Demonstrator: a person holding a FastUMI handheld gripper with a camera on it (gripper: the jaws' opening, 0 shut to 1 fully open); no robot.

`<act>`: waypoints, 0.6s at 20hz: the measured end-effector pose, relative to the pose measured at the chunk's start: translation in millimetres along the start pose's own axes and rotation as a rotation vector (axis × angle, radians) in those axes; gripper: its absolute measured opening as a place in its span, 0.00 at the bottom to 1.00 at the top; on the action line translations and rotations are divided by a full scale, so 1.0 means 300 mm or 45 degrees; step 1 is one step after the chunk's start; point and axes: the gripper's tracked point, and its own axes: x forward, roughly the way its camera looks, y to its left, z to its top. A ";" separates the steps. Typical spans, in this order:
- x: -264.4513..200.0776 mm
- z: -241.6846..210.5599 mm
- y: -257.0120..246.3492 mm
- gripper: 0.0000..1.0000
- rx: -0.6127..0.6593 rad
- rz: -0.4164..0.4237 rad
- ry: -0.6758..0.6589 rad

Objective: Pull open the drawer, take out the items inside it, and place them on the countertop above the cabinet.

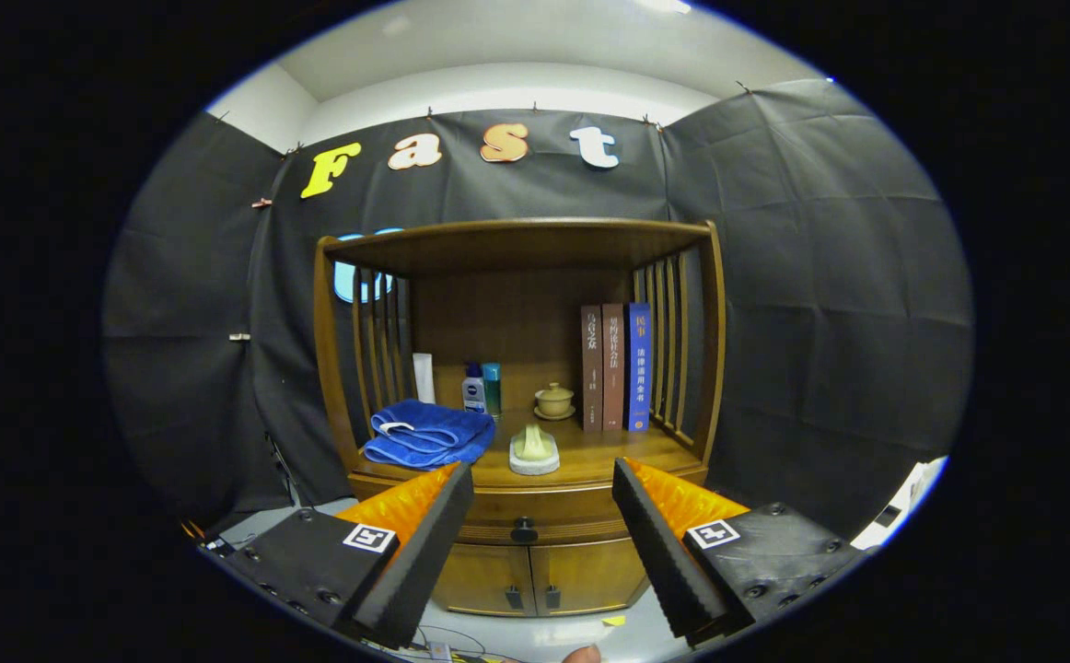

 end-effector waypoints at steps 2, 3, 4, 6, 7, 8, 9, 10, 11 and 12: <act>-0.057 0.025 0.014 0.99 -0.024 0.021 0.003; -0.079 0.035 0.022 0.99 -0.026 0.031 0.006; -0.099 0.044 0.027 0.99 -0.022 0.042 0.005; -0.135 0.055 0.037 0.99 -0.001 0.058 0.000; -0.145 0.059 0.041 0.99 0.011 0.067 -0.002; -0.153 0.063 0.047 0.99 0.018 0.075 -0.005; -0.155 0.064 0.050 0.99 0.016 0.082 -0.006; -0.158 0.063 0.049 0.99 0.008 0.084 -0.005; -0.160 0.060 0.049 0.99 -0.003 0.084 -0.002; -0.160 0.058 0.050 0.99 -0.007 0.082 -0.003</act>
